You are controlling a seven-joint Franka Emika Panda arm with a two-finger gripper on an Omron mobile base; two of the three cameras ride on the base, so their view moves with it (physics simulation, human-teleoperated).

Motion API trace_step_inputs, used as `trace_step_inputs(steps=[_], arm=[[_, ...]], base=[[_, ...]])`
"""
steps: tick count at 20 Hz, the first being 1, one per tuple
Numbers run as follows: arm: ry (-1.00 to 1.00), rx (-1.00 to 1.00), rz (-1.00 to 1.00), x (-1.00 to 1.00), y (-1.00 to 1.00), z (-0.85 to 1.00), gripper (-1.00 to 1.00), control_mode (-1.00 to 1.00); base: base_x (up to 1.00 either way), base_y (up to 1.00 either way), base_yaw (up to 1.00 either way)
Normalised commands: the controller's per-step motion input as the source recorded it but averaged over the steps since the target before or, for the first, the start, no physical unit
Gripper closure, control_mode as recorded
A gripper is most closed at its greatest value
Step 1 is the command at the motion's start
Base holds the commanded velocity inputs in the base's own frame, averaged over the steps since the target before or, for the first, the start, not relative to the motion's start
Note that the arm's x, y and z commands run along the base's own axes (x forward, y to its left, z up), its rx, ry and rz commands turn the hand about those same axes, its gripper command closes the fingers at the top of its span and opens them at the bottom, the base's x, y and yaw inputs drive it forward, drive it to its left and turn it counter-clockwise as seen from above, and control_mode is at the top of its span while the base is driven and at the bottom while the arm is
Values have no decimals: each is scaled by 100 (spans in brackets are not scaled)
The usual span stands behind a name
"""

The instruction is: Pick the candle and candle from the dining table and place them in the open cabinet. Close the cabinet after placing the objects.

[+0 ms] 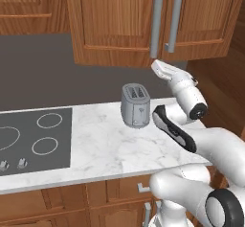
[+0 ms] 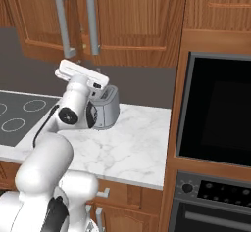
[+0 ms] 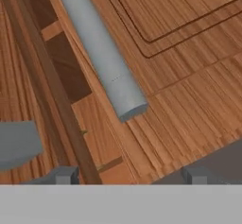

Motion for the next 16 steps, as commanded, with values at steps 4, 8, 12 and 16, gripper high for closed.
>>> trace_step_inputs(steps=[4, 8, 12, 16], arm=[[0, -9, 15, 58, 1, 14, -100, -100], [0, -6, 12, 63, 0, 21, -100, -100], [0, -8, 10, 70, 0, 18, -100, -100], [0, -7, 9, 84, 0, 7, -100, -100]], base=[[0, 0, 0], [0, 0, 0], [0, 0, 0], [0, 0, 0]])
